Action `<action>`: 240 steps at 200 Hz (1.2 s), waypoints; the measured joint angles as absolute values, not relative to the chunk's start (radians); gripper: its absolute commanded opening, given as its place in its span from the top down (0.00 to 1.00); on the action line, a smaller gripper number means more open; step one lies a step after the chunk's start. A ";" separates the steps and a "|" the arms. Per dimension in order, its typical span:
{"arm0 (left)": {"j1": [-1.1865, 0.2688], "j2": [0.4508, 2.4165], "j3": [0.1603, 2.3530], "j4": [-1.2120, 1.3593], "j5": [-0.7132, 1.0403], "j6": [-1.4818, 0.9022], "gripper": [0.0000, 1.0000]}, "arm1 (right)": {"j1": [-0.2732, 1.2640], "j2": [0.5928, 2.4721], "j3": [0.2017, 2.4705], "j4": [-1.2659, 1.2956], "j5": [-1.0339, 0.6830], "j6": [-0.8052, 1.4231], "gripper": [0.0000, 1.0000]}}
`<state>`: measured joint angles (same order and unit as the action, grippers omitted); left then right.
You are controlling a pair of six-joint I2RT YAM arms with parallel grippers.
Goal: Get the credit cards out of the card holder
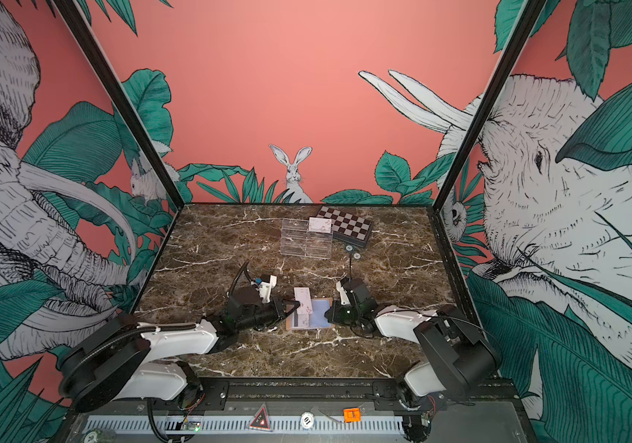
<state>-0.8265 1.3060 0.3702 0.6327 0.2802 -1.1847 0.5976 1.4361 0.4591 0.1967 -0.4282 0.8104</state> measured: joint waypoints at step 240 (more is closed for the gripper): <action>-0.782 1.404 0.673 0.768 0.367 -1.252 1.00 | 0.287 1.031 0.783 -0.128 -0.537 0.810 0.07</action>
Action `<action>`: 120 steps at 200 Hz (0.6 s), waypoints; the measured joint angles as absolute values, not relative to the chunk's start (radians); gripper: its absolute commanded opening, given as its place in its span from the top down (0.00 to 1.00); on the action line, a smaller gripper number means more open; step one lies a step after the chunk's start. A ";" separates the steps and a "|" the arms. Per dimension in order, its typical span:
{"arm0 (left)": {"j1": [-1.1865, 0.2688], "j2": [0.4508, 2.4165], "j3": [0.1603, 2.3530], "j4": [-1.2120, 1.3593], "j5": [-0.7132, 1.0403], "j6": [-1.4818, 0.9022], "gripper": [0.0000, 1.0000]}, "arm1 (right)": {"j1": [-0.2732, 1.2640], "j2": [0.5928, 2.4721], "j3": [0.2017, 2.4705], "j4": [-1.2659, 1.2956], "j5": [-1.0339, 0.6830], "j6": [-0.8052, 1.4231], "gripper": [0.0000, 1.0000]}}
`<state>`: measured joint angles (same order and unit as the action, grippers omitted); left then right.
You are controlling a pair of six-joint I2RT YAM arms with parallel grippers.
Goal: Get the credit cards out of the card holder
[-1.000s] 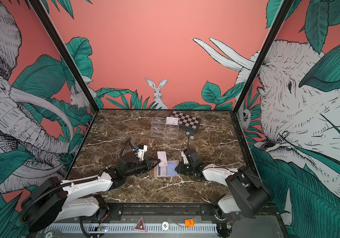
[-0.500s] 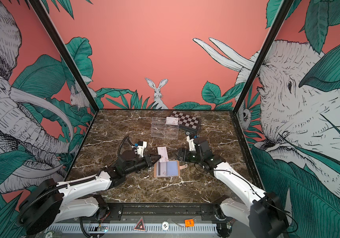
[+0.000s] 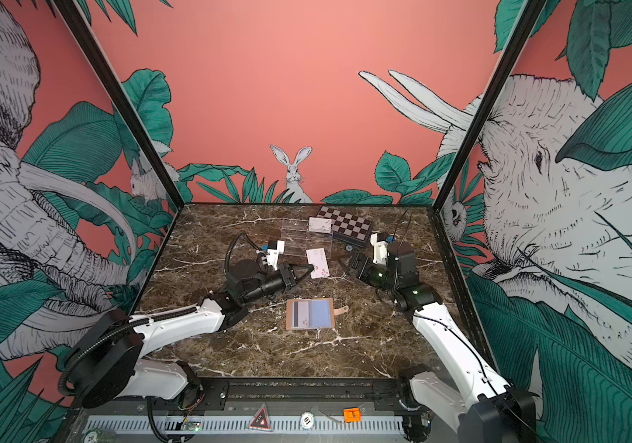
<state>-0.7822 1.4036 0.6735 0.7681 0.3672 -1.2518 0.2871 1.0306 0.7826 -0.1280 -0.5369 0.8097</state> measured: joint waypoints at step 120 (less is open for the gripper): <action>-0.757 1.582 0.740 0.958 0.379 -1.382 1.00 | 0.277 1.205 0.701 0.255 -0.698 1.023 0.35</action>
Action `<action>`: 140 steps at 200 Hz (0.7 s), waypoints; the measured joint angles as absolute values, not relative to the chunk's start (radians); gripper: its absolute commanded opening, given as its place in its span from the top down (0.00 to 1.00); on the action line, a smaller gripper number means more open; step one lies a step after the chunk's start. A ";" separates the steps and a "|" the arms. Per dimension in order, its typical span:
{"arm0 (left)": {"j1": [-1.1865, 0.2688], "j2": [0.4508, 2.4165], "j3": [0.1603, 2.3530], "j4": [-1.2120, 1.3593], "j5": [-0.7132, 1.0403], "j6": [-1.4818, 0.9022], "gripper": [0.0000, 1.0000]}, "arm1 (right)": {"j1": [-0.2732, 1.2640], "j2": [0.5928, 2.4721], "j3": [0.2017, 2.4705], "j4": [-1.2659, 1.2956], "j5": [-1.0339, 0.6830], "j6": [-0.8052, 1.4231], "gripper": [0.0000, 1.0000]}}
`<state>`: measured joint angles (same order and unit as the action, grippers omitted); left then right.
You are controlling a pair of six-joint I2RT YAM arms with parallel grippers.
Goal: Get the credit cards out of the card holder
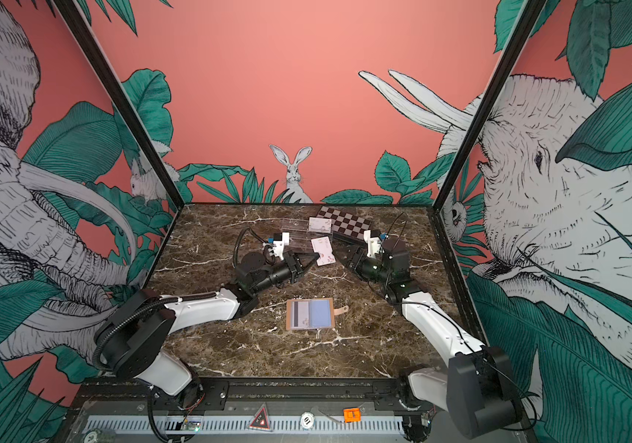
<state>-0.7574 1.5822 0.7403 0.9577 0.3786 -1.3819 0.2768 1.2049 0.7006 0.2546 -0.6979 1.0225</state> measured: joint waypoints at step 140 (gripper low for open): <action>-0.759 1.593 0.740 0.968 0.361 -1.396 1.00 | 0.334 1.257 0.668 0.416 -0.722 1.085 0.71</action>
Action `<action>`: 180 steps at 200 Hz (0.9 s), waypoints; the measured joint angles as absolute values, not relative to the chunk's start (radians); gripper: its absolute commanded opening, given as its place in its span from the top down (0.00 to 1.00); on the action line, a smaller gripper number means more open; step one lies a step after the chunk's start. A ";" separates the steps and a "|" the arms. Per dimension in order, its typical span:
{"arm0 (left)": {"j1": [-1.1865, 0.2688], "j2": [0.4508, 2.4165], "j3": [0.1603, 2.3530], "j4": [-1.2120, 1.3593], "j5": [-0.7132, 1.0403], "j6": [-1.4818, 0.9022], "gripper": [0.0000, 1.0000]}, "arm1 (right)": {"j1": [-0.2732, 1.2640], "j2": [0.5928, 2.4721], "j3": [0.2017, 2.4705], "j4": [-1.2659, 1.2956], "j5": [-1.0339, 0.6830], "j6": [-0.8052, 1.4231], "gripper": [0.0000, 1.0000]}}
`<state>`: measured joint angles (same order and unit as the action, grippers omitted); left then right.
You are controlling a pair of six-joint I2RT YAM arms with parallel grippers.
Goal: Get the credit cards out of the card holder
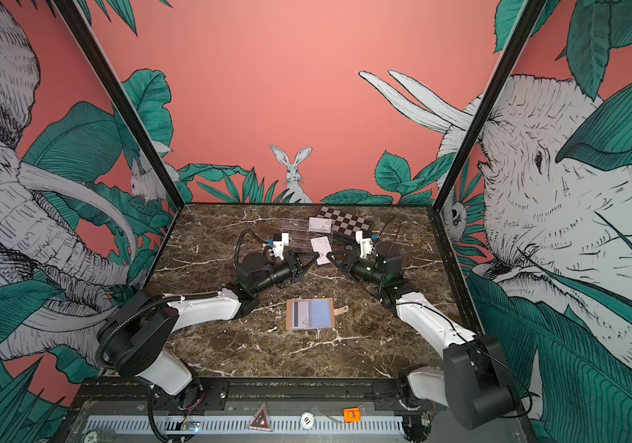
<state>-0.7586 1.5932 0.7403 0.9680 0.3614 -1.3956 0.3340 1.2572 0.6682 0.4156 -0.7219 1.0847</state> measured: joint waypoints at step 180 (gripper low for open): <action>-0.756 1.552 0.732 0.780 0.329 -1.251 0.20 | 0.342 1.254 0.649 0.360 -0.739 1.069 1.00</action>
<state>-0.7555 1.5520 0.7322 0.7795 0.3290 -1.2510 0.3420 1.2545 0.6491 0.3595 -0.7387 1.0687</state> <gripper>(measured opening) 0.757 0.048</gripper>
